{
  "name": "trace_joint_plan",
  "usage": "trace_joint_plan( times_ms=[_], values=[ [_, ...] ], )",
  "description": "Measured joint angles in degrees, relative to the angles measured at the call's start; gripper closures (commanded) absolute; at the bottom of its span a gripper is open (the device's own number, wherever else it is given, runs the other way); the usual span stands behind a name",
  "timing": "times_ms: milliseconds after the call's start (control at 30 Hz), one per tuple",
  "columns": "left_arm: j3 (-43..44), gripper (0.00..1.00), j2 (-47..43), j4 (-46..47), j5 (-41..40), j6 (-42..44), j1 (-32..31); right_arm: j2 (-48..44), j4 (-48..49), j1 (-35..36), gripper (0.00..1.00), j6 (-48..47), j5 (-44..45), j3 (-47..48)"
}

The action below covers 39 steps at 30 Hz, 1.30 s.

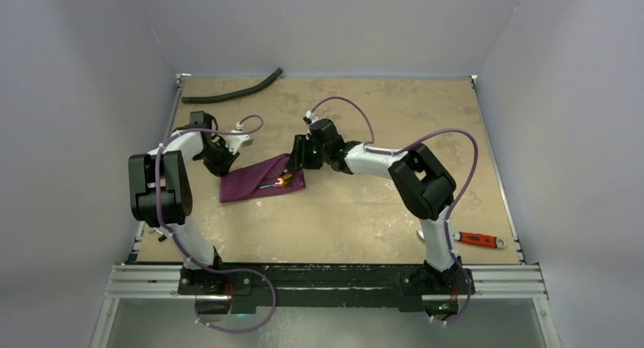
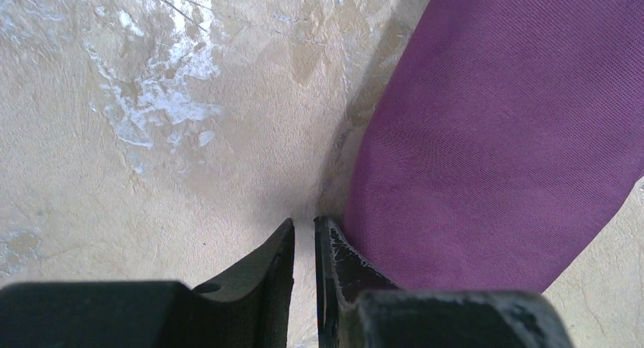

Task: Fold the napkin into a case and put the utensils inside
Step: Insert the fork into the folded napkin, then reset both arms

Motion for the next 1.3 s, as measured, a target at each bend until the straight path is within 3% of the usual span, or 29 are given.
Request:
trace_joint_plan(
  times_ms=[333,533,633,767,867,933,1133,1167,1200,1300],
  values=[
    [0.0,0.87,0.0,-0.2,0.1,0.5,-0.2,-6.9,-6.0,-1.1,0.45,-4.0,5.1,-1.5],
    [0.0,0.87,0.0,0.0,0.0,0.1,-1.8,-15.8,-6.6,-7.5,0.43,-4.9,6.1,-7.5],
    [0.0,0.87,0.0,0.4,0.3,-0.9,-3.6,-19.7,-7.7,-11.9,0.38,-5.7,7.8,-10.3],
    [0.2,0.88,0.0,0.1,1.3,-2.3,-5.5,-23.8,-9.4,-16.4,0.18,-7.1,10.0,-12.3],
    [0.3,0.86,0.0,-0.6,1.6,-3.5,-6.3,-25.9,-10.1,-19.1,0.16,-8.2,10.4,-12.9],
    [0.6,0.77,0.0,-1.2,1.2,-3.9,-6.5,-26.9,-10.8,-20.9,0.16,-8.8,10.8,-13.1],
    [5.9,0.16,0.0,-1.3,-1.5,-8.3,-2.6,-27.6,-12.9,-24.6,0.13,-10.2,19.0,-13.4],
    [7.0,0.13,-0.1,0.2,-1.9,-9.7,-1.4,-27.8,-12.5,-24.9,0.04,-10.4,22.1,-13.9],
    [7.8,0.11,-0.5,2.3,-2.5,-11.6,-0.4,-28.2,-11.6,-25.1,0.01,-10.5,24.8,-14.9],
    [7.7,0.08,-3.1,8.3,-2.9,-16.9,1.3,-32.7,-5.1,-25.3,0.01,-11.9,34.0,-23.9]
  ],
)
